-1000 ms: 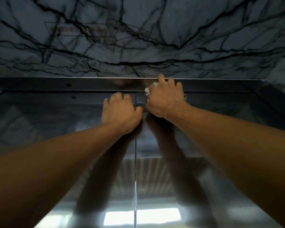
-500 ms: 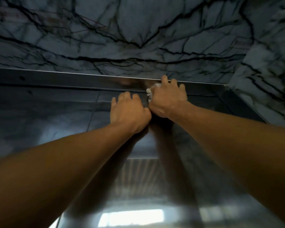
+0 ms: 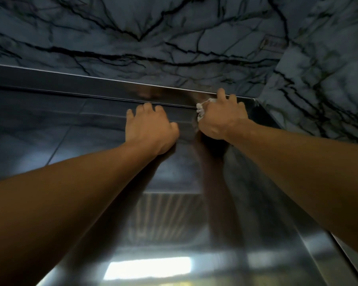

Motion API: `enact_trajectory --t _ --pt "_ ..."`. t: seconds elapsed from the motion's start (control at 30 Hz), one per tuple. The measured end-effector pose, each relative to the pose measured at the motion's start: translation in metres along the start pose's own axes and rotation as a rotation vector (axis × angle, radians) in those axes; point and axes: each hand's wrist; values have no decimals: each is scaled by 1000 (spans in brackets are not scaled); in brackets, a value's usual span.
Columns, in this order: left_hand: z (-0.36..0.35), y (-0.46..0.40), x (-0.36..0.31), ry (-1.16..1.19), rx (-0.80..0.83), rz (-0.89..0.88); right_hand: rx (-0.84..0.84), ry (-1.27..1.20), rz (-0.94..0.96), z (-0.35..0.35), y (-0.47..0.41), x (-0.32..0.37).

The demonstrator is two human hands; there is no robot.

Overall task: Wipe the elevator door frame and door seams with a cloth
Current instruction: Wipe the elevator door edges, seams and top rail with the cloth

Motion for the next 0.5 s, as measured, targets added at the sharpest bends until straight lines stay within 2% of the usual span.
enact_trajectory --t 0.2,0.37,0.5 --pt "0 3 2 12 -46 60 74 -219 -16 -1 -1 6" --pt "3 6 13 85 -33 85 -77 -290 92 6 5 24" --pt "11 12 39 28 -48 34 -179 -341 314 14 4 59"
Point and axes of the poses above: each hand's wrist, its own y-axis away from the middle knuckle, its own z-axis out of the back of the hand, x = y × z, and after that the axes turned 1 degree about z, right-handed
